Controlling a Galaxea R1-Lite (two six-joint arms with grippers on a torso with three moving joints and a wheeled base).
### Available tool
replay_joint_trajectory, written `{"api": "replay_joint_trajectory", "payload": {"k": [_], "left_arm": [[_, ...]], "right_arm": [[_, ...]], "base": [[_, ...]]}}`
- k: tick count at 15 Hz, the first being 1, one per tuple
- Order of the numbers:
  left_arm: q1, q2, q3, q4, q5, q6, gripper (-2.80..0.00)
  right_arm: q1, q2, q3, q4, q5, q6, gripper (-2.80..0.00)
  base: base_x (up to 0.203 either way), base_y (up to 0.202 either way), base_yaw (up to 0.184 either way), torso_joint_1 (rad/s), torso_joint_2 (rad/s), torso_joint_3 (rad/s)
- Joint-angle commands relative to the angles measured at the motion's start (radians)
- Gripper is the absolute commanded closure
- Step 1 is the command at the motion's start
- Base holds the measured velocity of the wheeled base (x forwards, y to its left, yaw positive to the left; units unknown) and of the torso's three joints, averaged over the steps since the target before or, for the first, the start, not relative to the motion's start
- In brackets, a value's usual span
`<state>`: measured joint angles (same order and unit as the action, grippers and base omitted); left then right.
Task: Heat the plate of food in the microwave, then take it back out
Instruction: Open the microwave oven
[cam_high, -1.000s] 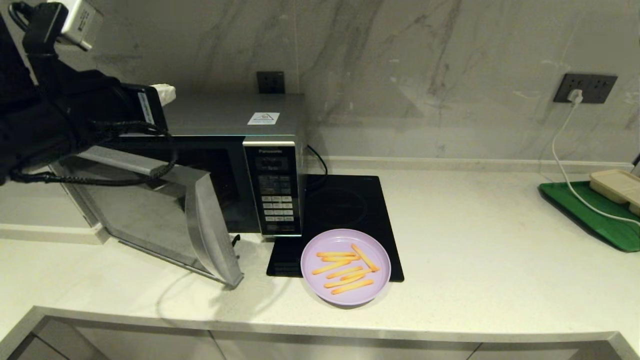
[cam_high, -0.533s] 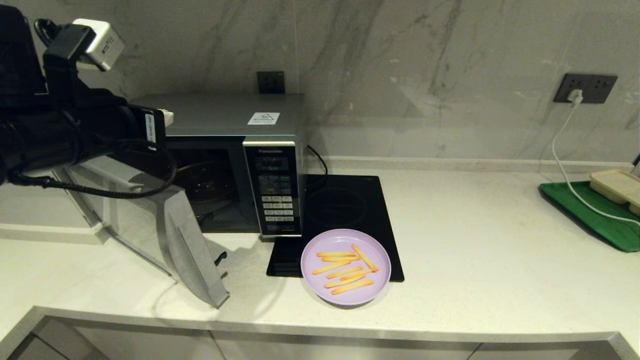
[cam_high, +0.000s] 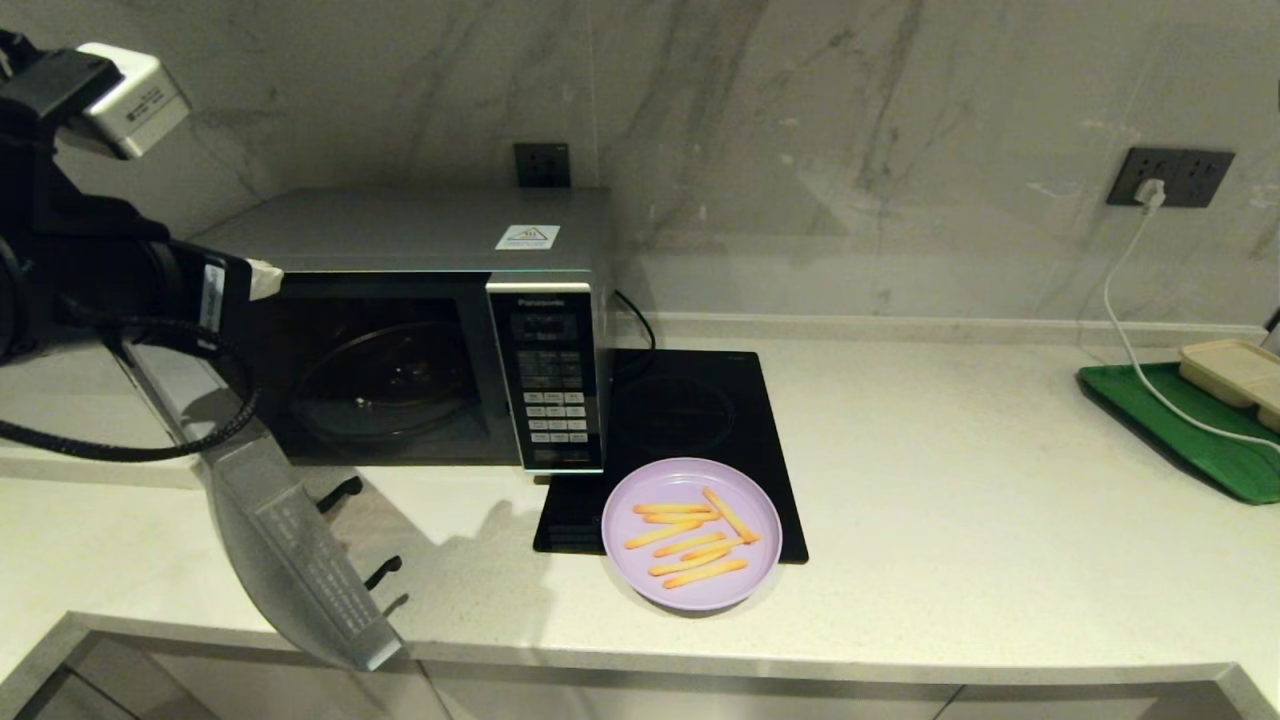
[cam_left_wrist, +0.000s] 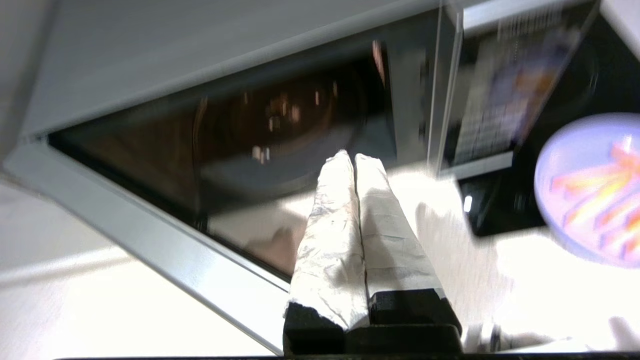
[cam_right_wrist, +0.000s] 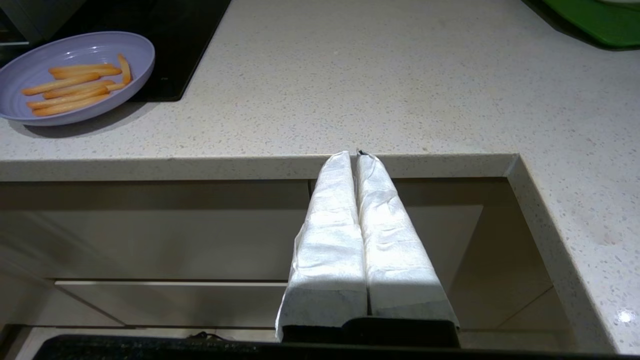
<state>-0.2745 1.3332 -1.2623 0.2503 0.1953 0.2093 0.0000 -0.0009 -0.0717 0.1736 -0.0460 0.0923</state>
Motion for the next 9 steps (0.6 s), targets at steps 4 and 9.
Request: {"api": "replay_joint_trajectory", "payload": {"k": [4, 9], "left_arm": [[0.052, -0.015, 0.003, 0.189, 0.004, 0.007, 0.00], [0.077, -0.026, 0.006, 0.212, 0.074, 0.010, 0.00]], "right_arm": [[0.000, 0.001, 0.000, 0.001, 0.000, 0.001, 0.00], [0.000, 0.001, 0.000, 0.001, 0.000, 0.001, 0.00]], "base": [[0.000, 0.000, 0.000, 0.000, 0.00, 0.000], [0.000, 0.000, 0.000, 0.000, 0.00, 0.000]]}}
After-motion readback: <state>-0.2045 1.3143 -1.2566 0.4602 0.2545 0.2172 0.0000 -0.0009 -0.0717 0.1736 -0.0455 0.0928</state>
